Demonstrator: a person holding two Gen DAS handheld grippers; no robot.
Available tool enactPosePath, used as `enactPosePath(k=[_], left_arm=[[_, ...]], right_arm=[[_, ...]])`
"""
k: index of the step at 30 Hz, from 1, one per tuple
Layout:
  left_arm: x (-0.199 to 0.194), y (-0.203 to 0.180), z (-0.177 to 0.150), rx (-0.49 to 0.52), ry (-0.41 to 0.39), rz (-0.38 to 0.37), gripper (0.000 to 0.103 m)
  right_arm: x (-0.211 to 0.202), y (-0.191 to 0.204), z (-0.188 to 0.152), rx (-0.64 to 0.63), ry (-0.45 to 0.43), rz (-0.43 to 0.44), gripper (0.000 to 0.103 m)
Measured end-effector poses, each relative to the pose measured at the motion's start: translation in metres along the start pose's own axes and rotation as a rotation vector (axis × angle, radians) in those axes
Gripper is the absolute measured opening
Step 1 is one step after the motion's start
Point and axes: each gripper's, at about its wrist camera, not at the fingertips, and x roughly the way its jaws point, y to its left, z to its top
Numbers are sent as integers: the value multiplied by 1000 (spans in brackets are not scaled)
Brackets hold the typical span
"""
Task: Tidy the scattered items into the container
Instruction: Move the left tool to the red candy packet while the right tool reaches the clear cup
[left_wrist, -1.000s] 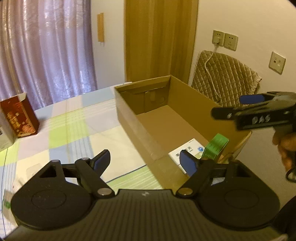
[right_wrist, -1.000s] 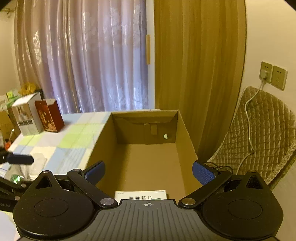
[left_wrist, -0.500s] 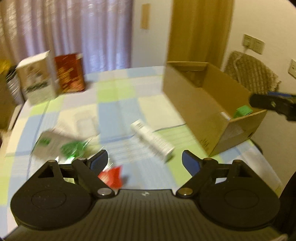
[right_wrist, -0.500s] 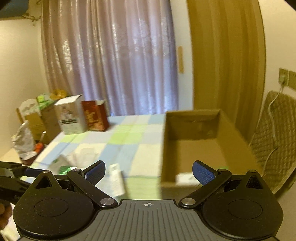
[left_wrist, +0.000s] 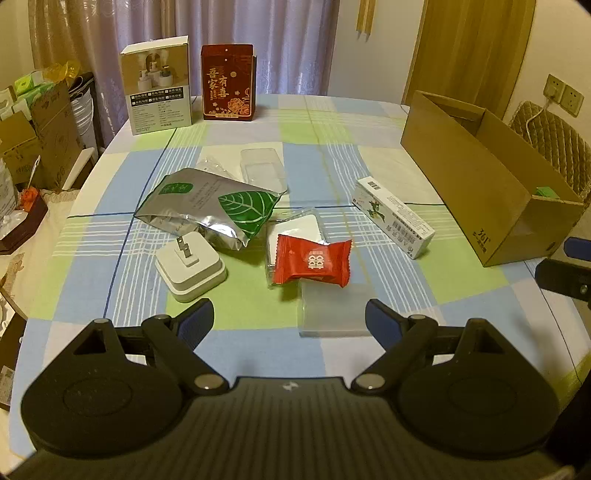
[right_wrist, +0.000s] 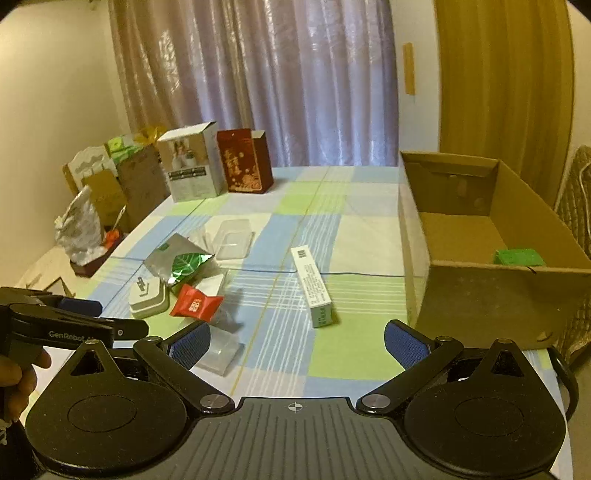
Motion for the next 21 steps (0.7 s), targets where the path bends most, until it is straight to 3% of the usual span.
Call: enactPosePath(k=[21], left_arm=[[72, -13, 14, 109, -17, -36, 84]], right_arm=[[83, -14, -11, -77, 136, -4, 103]])
